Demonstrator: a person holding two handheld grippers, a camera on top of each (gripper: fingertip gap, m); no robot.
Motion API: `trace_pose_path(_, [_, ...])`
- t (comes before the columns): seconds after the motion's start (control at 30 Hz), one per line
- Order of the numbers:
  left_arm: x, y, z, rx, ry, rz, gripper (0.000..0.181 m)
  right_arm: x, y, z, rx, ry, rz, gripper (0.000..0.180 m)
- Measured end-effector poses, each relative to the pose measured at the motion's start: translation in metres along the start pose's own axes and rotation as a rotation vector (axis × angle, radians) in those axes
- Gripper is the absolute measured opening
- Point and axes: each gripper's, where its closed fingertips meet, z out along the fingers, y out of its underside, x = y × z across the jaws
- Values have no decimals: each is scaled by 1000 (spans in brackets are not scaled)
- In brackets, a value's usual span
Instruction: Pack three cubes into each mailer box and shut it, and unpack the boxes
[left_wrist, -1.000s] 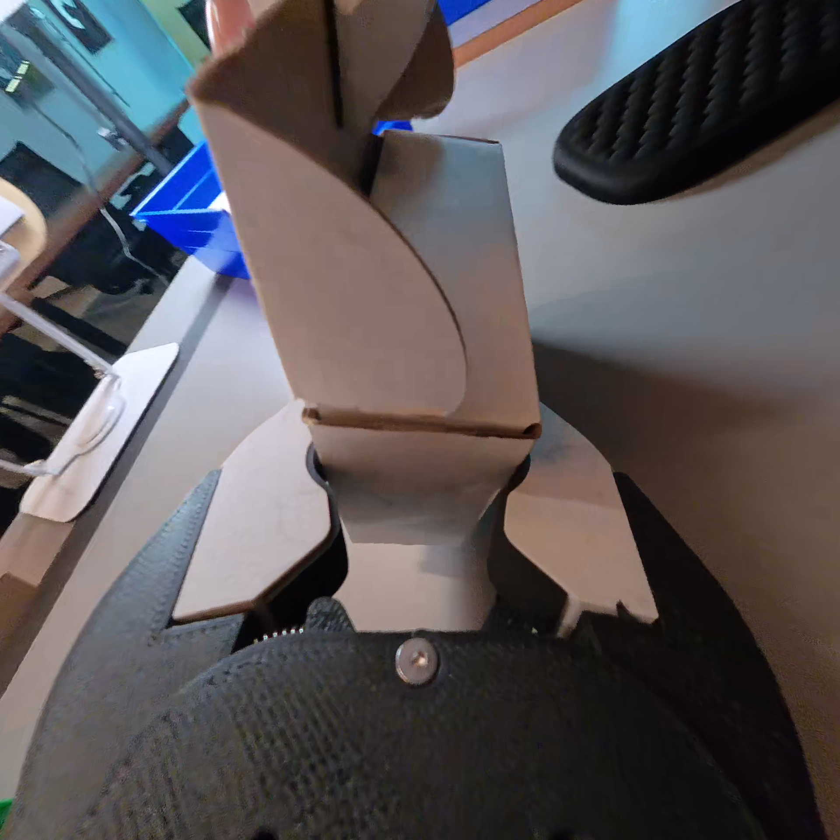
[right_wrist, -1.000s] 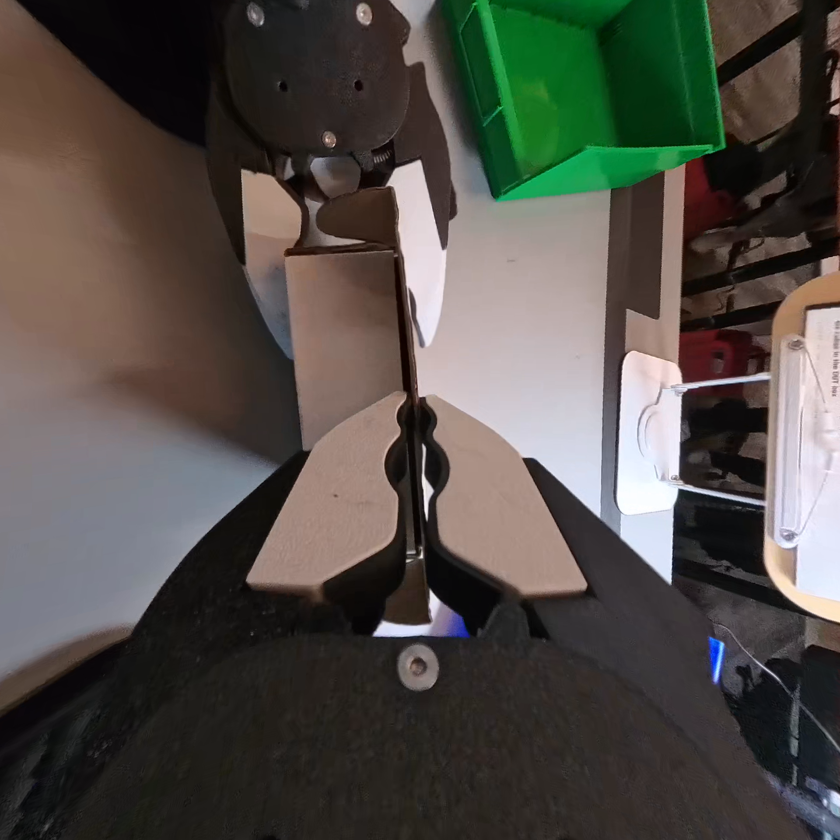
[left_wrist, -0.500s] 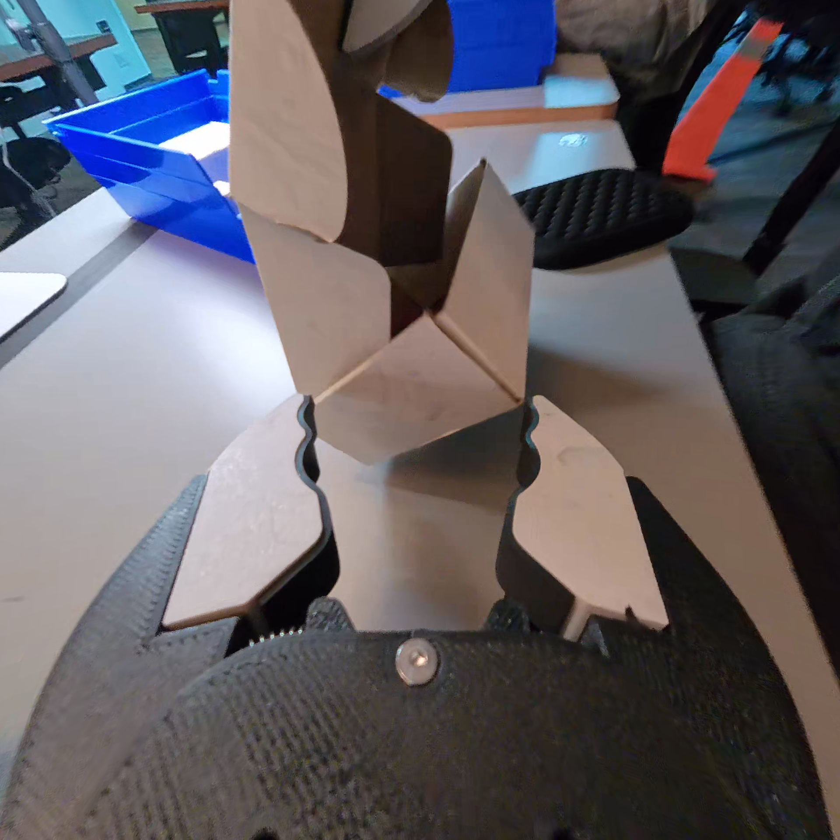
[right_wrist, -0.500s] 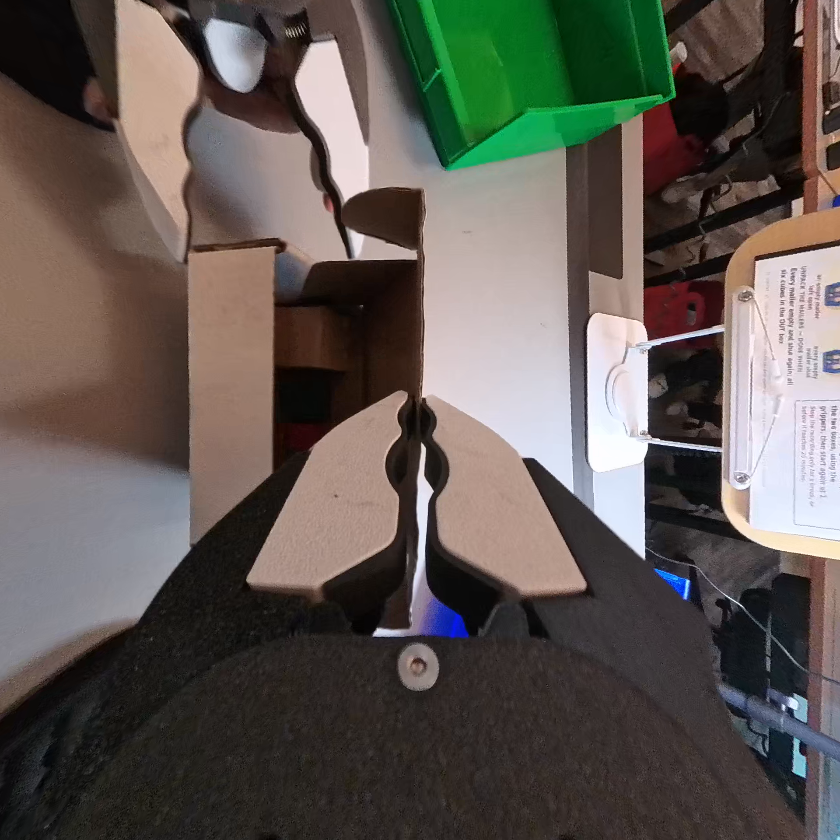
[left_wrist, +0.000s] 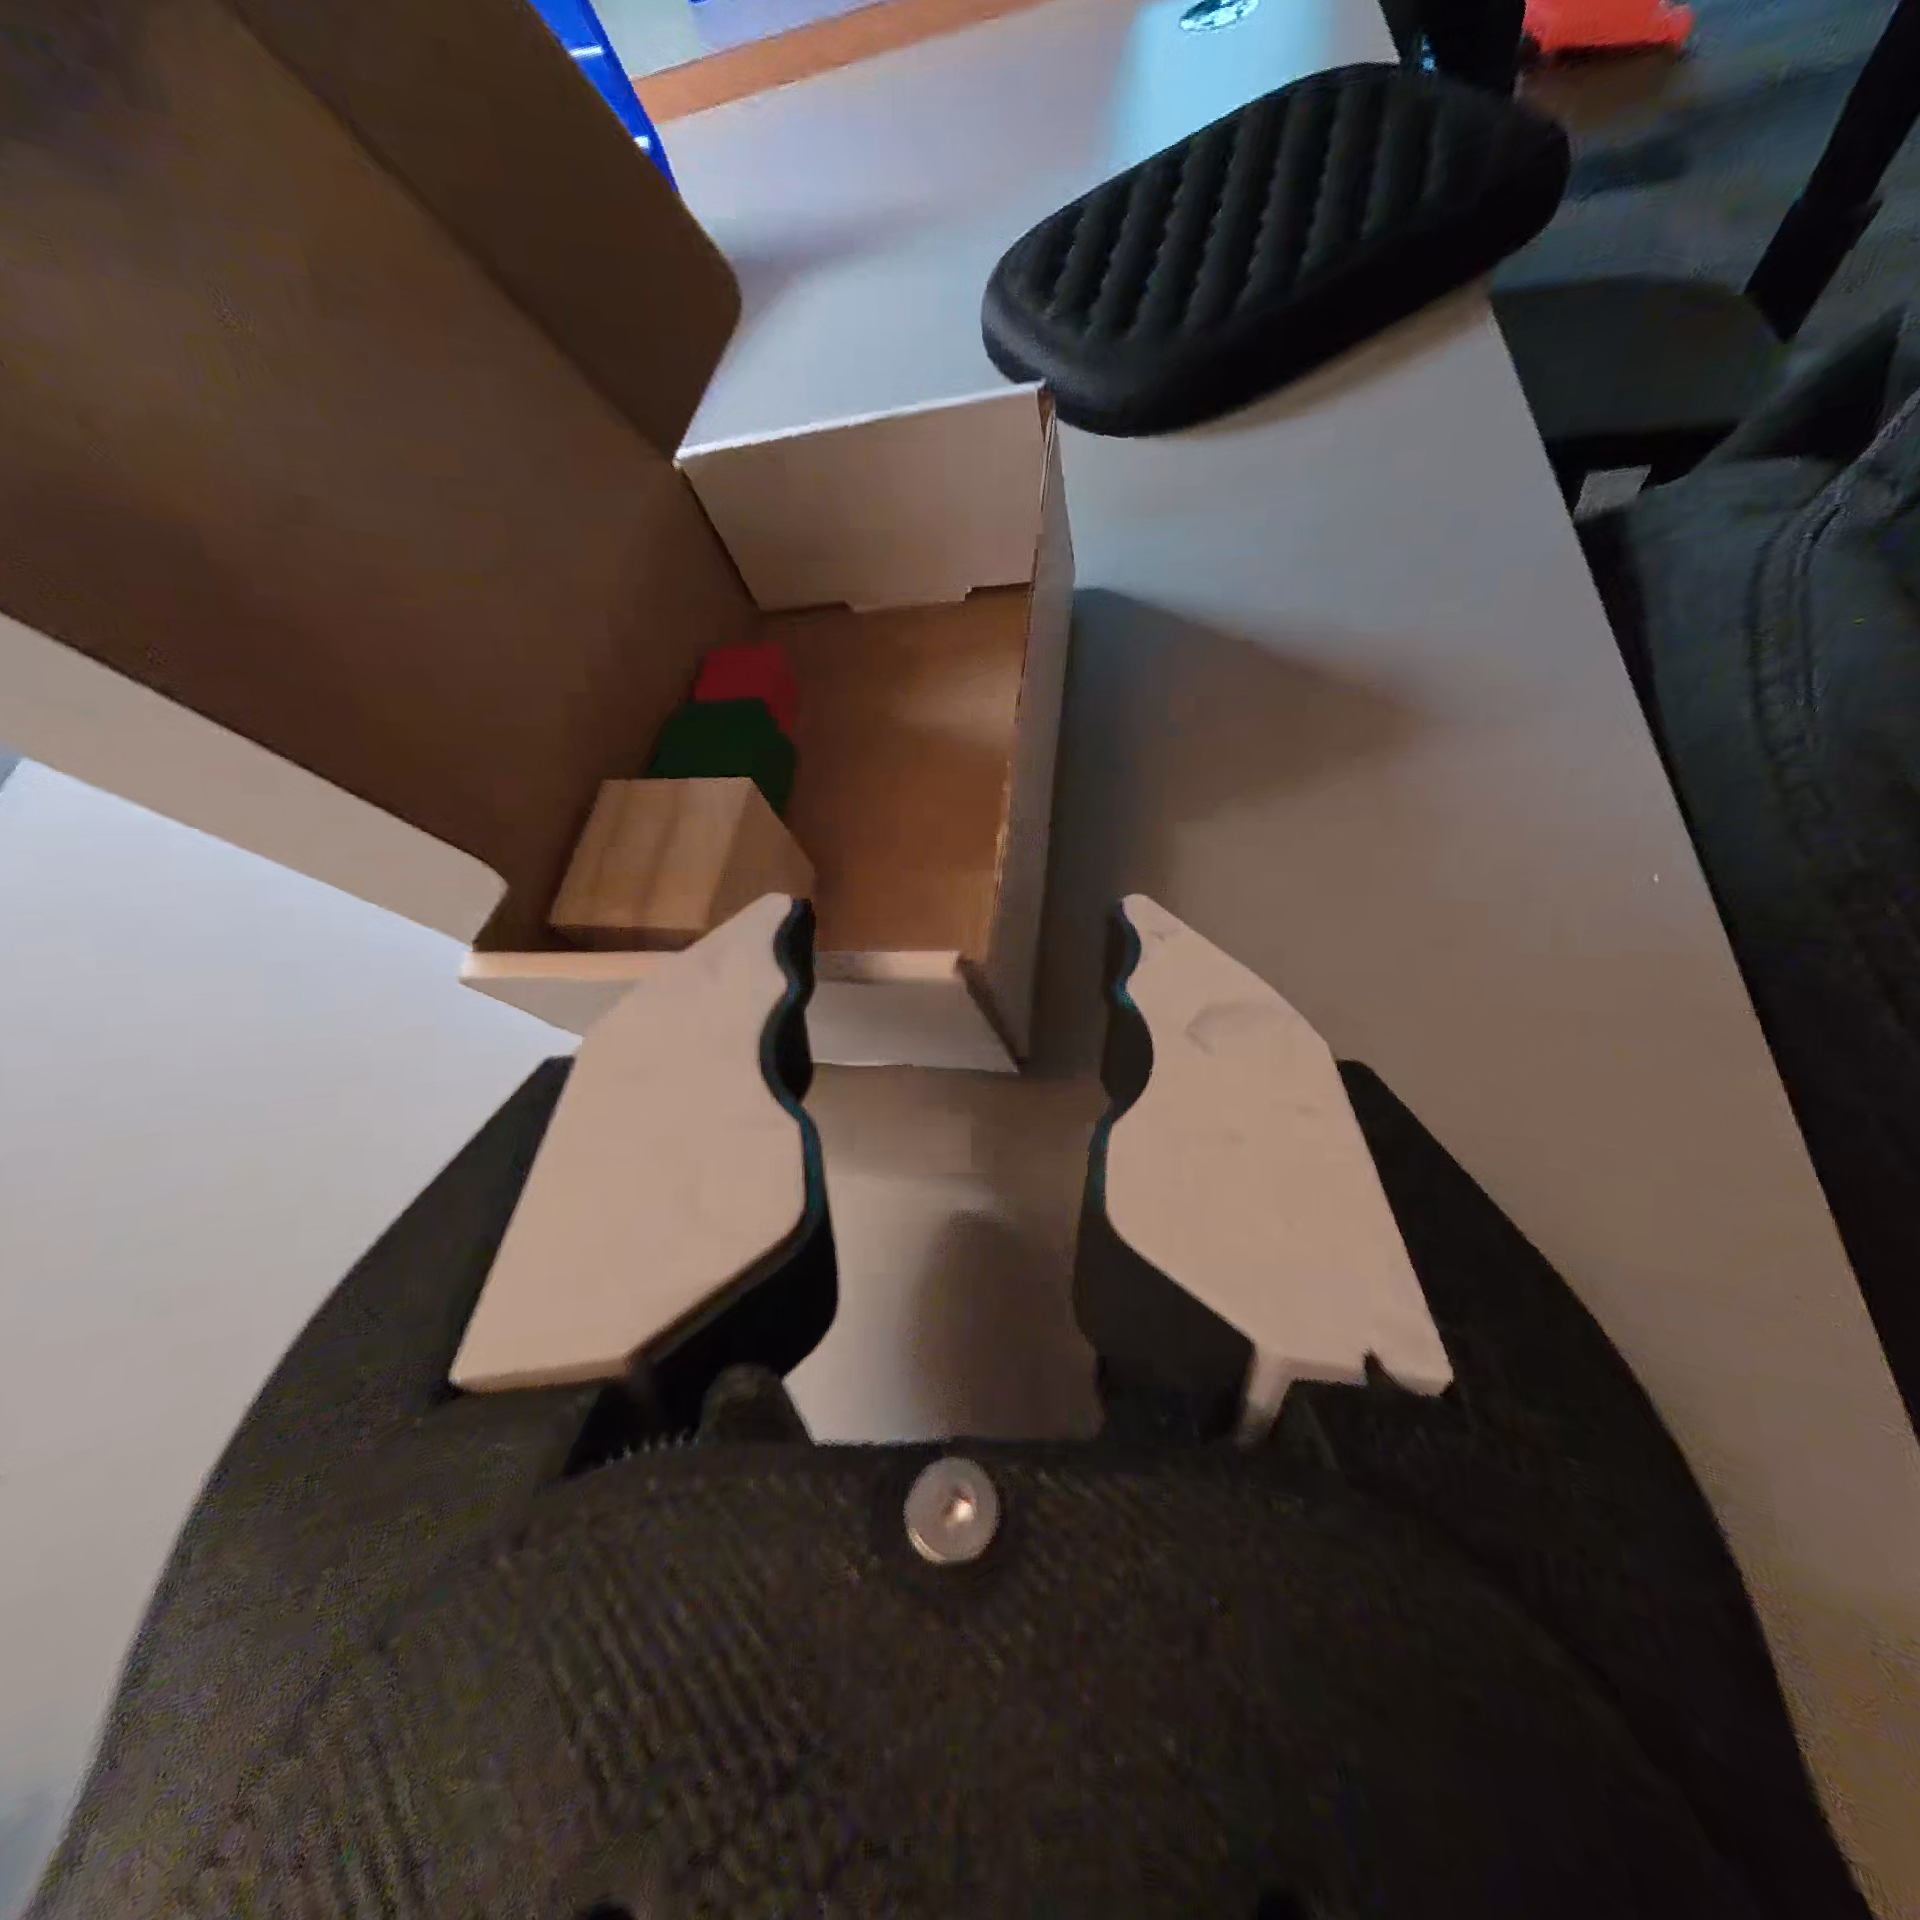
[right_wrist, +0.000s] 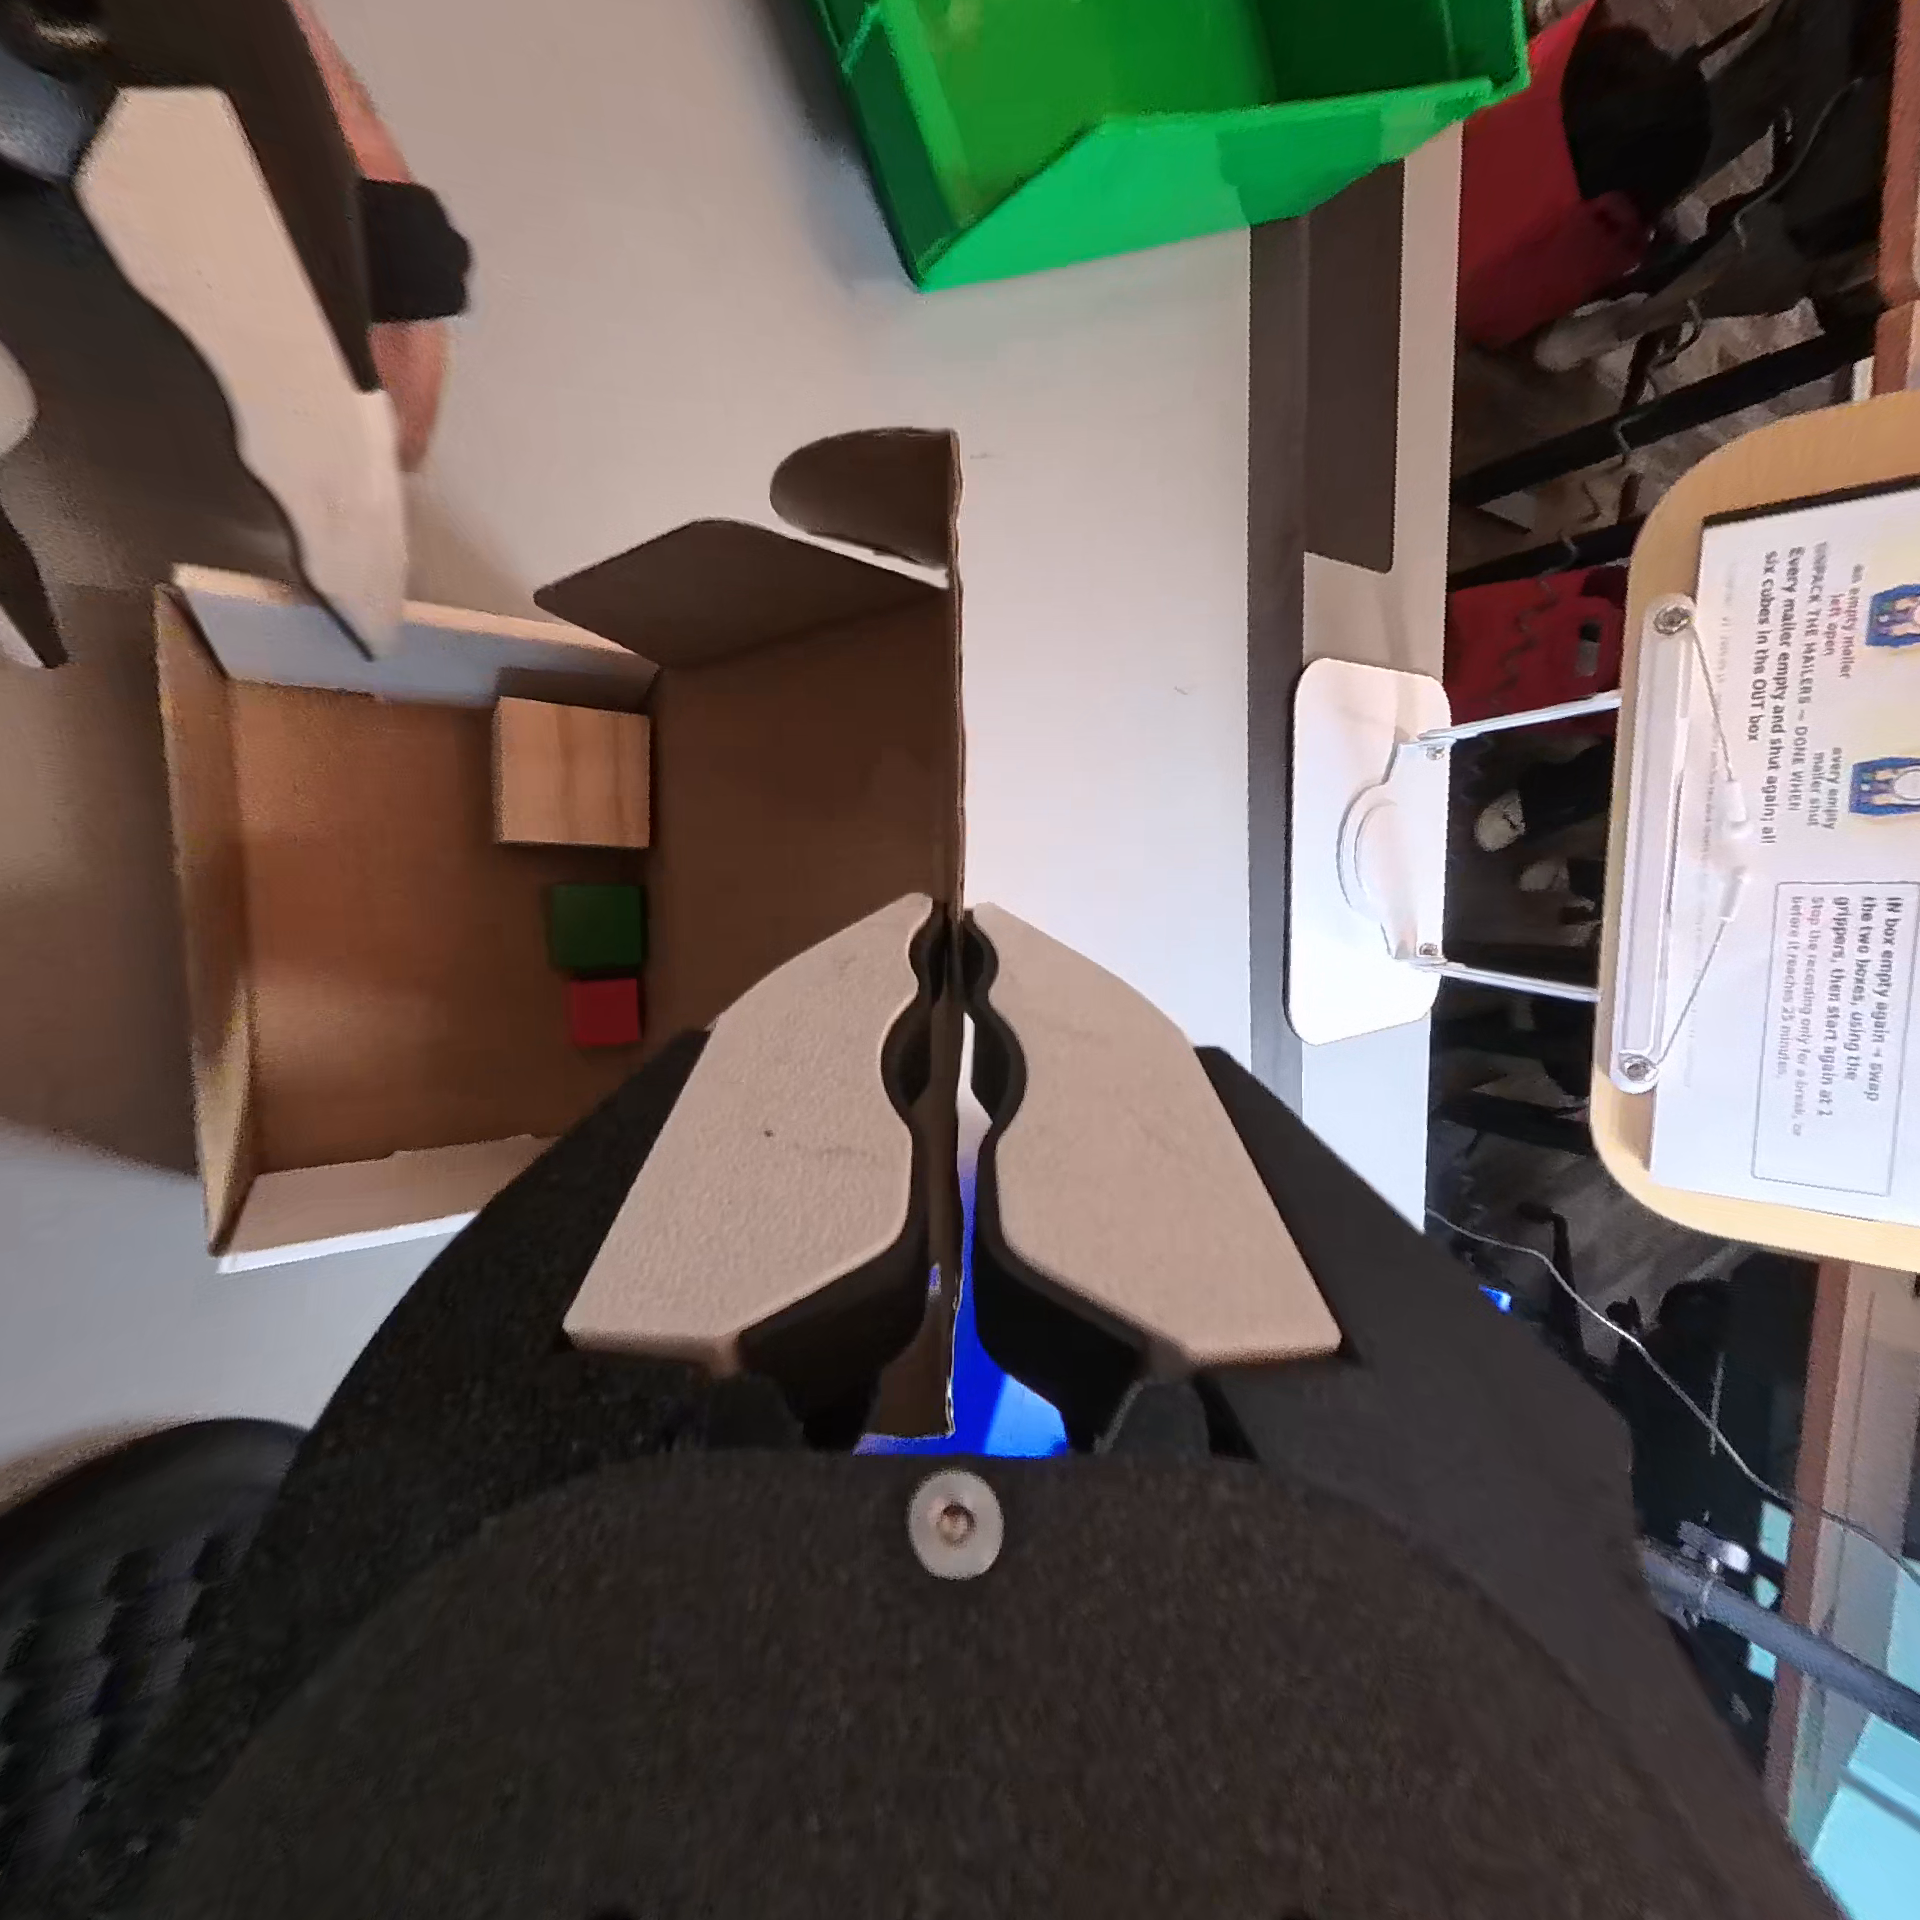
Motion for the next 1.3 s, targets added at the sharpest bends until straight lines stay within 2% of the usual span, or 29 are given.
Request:
trace_pose_path(0.17, [-5,2,1,-10,-26,-2,28,19,16,27,-42,-45,12,1])
trace_pose_path(0.47, [-4,0,3,0,-33,-2,24,31,58,111,-131,-128,32,15])
trace_pose_path(0.63, [-3,-2,6,2,-36,-1,23,35,65,137,-158,-103,25,24])
trace_pose_path(0.77, [-3,-3,10,0,-50,-6,22,53,45,117,-65,-50,73,29])
trace_pose_path(0.9, [-2,-5,14,-2,-52,-20,24,65,6,62,122,23,107,35])
trace_pose_path(1.07, [-1,-5,12,7,-40,-27,43,34,-28,-2,304,20,99,34])
trace_pose_path(1.17, [-6,-9,6,34,-50,-43,48,-10,-24,-6,268,-78,60,34])
trace_pose_path(1.3, [-15,-4,-1,21,-90,-28,50,-70,-12,23,175,-219,31,37])
